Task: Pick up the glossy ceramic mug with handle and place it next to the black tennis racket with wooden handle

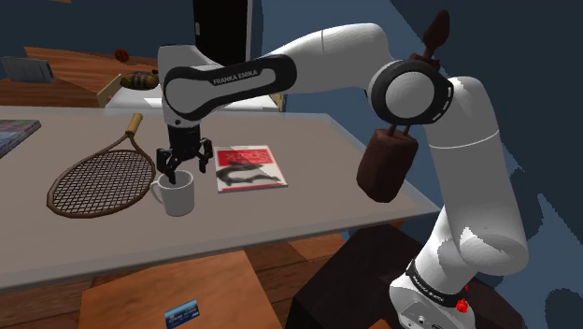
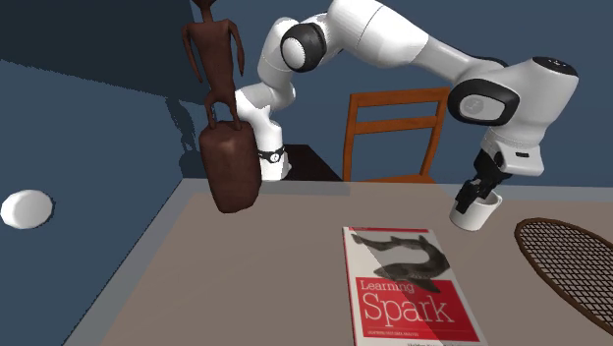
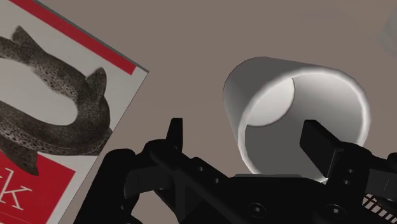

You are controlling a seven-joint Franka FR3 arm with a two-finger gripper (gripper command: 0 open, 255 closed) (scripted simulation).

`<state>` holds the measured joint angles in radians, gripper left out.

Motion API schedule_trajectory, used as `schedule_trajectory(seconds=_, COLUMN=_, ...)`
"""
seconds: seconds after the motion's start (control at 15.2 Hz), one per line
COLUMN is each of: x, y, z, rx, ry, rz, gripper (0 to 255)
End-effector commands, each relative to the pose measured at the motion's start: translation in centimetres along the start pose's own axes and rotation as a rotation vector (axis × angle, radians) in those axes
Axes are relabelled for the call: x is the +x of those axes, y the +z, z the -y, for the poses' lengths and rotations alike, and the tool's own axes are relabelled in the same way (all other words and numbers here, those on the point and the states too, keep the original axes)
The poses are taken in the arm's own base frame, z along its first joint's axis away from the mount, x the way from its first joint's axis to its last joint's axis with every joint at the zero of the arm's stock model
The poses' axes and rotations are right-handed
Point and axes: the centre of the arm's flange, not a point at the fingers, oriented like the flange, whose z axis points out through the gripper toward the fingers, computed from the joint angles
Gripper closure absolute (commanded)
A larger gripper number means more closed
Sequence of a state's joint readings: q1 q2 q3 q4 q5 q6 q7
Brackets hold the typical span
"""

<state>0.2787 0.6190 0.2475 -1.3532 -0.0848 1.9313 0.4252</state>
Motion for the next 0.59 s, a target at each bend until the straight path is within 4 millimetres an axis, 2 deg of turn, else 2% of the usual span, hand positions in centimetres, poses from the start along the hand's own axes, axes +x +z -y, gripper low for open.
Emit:
schedule_trajectory(seconds=0.0, x=0.0, y=-2.0, z=0.0, rx=0.000, ry=0.000, rz=0.000, gripper=0)
schedule_trajectory(seconds=0.13, x=0.0, y=-4.4, z=0.0, rx=0.000, ry=0.000, rz=0.000, gripper=0)
schedule_trajectory(seconds=0.53, x=0.0, y=-4.4, z=0.0, rx=0.000, ry=0.000, rz=0.000, gripper=0)
